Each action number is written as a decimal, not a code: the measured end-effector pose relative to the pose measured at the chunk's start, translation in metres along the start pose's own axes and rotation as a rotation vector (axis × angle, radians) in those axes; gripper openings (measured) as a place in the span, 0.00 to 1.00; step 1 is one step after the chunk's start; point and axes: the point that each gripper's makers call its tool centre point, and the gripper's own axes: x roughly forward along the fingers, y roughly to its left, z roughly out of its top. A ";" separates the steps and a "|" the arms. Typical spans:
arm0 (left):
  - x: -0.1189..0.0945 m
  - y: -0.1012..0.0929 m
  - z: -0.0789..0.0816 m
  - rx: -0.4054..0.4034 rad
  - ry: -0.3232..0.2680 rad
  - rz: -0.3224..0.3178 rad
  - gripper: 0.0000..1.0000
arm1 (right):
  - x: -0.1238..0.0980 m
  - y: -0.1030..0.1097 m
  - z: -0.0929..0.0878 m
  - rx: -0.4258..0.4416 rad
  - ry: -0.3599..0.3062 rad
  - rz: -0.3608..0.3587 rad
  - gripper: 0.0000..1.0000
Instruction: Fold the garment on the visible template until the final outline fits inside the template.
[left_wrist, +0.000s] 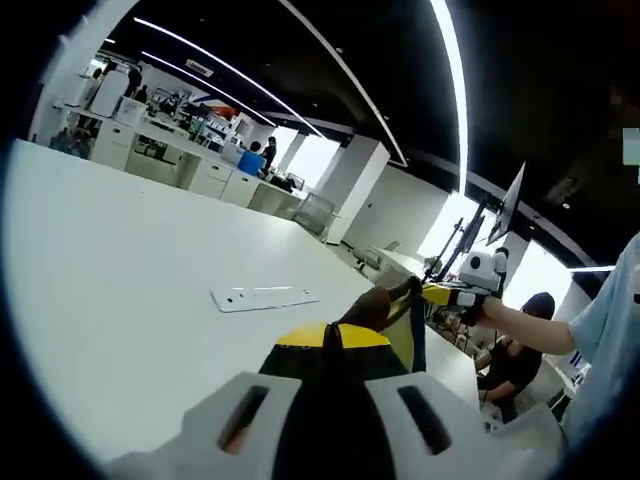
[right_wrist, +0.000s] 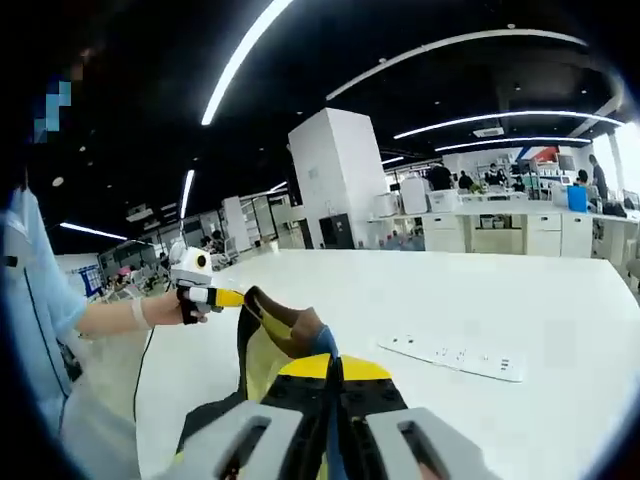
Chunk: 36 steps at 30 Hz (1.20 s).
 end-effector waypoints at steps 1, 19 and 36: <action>0.007 0.007 -0.003 0.005 0.006 0.002 0.00 | 0.006 -0.006 -0.005 -0.009 0.010 -0.002 0.00; 0.062 0.100 -0.077 -0.075 0.175 0.212 0.00 | 0.105 -0.095 -0.098 -0.010 0.265 -0.126 0.00; 0.065 0.107 -0.089 -0.030 0.231 0.250 0.00 | 0.111 -0.106 -0.118 0.025 0.324 -0.170 0.00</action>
